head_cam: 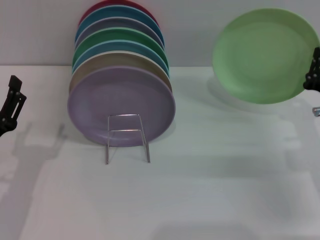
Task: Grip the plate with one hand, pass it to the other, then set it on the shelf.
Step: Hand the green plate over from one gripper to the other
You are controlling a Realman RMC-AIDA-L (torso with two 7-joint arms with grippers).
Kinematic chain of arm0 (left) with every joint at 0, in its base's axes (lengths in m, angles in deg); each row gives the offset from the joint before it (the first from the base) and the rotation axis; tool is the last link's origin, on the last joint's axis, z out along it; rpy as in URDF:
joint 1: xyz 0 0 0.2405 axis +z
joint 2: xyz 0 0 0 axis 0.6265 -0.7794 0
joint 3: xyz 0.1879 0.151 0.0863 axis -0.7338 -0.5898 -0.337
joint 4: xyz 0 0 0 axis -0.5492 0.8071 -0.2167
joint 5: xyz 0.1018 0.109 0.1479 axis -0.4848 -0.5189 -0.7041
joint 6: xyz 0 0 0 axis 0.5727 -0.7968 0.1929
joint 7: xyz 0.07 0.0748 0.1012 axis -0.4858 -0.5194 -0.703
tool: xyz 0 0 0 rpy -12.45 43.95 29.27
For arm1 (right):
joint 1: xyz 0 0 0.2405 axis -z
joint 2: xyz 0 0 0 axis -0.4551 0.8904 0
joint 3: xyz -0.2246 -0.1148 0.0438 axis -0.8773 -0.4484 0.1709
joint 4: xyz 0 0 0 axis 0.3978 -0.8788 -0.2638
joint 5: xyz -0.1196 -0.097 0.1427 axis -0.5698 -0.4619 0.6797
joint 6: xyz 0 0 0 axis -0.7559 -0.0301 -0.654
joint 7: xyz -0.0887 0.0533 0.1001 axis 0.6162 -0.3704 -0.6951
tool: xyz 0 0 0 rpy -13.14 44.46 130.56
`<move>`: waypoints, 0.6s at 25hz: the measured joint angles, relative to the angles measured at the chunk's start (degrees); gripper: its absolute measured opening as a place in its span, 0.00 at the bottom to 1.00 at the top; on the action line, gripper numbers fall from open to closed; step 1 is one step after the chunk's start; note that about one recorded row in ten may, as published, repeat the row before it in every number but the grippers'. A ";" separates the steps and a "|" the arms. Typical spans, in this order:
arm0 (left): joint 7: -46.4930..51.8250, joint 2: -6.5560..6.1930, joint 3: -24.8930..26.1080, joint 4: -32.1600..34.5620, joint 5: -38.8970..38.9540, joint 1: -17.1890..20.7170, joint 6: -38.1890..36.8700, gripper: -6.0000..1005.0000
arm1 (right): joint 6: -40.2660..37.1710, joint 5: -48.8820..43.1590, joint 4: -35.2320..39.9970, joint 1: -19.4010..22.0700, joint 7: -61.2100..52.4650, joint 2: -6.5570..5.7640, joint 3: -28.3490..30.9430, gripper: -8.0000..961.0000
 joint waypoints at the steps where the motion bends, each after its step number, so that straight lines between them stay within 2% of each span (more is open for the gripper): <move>1: 0.01 -0.01 -0.53 -0.17 -0.07 0.35 -0.95 0.74 | -1.68 0.00 1.79 -0.54 -1.40 0.00 -0.46 0.03; 8: 0.04 -0.05 -4.50 -0.34 -0.11 1.79 -6.48 0.73 | -11.57 -0.01 11.08 -2.48 -10.50 -0.14 -3.23 0.03; 15: 0.16 0.11 -9.51 -2.69 -0.11 3.54 -9.42 0.73 | -23.84 -0.59 17.24 -1.14 -17.27 -0.08 -8.89 0.03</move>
